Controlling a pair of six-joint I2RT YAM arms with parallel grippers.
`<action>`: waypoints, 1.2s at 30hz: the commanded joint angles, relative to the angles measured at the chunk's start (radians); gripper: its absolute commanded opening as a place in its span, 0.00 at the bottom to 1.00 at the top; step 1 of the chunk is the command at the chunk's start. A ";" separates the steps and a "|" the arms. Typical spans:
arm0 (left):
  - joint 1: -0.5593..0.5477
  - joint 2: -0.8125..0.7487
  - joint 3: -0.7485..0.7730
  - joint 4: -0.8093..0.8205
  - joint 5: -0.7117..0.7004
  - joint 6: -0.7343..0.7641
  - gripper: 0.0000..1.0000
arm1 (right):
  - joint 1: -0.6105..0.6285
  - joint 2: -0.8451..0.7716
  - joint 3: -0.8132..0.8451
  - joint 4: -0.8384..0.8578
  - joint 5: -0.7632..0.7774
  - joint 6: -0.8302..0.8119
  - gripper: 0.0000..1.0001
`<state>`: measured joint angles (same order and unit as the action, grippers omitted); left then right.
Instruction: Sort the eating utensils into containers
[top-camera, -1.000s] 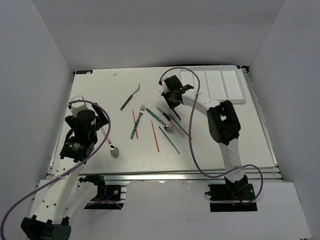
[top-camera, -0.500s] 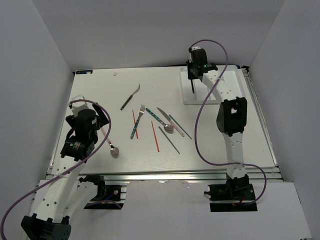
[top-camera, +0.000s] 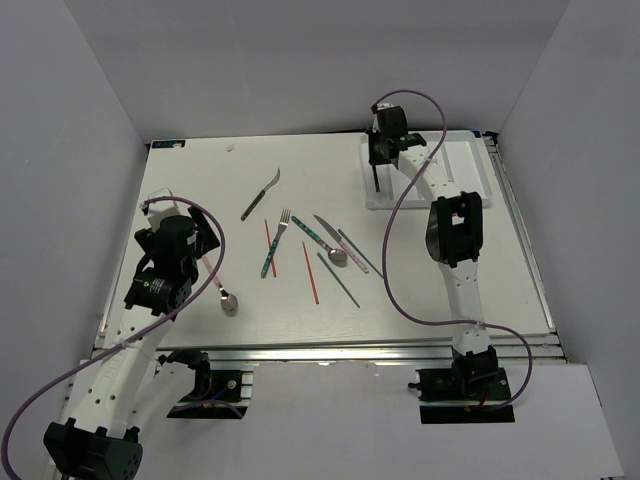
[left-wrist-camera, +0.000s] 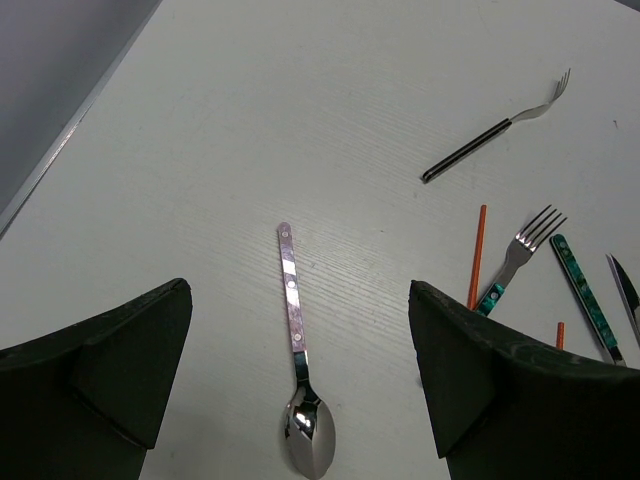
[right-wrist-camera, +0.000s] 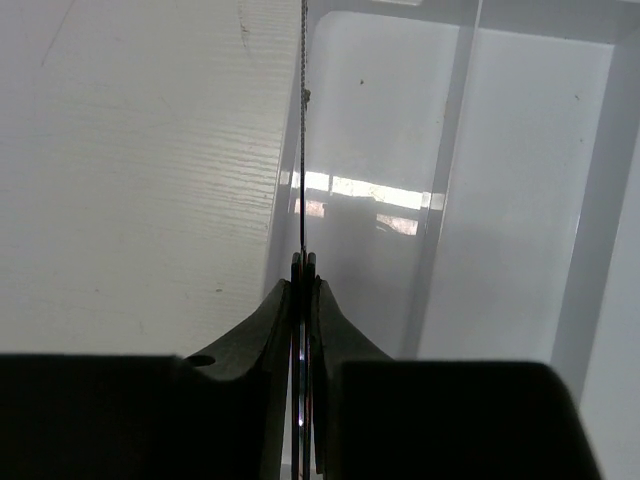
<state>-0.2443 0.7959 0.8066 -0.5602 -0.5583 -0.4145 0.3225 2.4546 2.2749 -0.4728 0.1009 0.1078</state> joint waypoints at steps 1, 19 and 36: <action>0.005 -0.004 0.000 0.013 0.012 0.010 0.98 | -0.005 0.014 -0.002 0.059 -0.013 0.036 0.06; 0.005 -0.007 0.000 0.011 0.012 0.010 0.98 | -0.005 0.011 -0.034 0.074 0.020 0.059 0.46; 0.005 -0.015 0.002 0.006 0.006 0.008 0.98 | 0.257 -0.509 -0.702 0.056 0.010 -0.063 0.43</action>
<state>-0.2443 0.7967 0.8066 -0.5602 -0.5568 -0.4103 0.5278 1.9858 1.6691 -0.4305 0.1097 0.0639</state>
